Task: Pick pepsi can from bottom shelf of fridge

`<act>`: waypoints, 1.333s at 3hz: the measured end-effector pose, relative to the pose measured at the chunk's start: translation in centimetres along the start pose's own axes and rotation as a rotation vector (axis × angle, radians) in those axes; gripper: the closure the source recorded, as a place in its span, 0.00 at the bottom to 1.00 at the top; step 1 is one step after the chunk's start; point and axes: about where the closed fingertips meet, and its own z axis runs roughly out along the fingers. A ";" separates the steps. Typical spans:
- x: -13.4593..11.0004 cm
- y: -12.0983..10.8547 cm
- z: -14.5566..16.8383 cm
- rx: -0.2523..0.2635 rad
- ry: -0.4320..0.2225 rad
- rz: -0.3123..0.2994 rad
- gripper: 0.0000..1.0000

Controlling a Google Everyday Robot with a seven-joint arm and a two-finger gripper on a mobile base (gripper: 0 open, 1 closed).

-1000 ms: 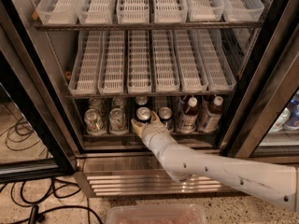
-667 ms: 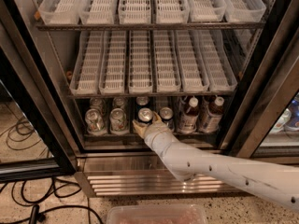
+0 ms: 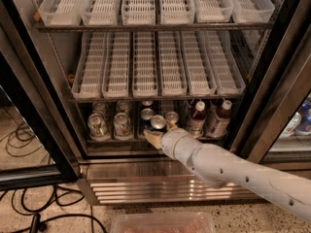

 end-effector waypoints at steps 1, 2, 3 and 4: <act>0.8 1.6 -0.4 -0.071 0.024 0.004 1.00; 0.8 1.6 -0.4 -0.071 0.024 0.004 1.00; 1.8 2.0 -1.7 -0.117 0.026 0.009 1.00; 2.8 2.0 -5.3 -0.187 0.036 0.007 1.00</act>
Offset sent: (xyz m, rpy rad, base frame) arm -0.0140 0.0070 -0.0065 0.0069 0.0341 0.0599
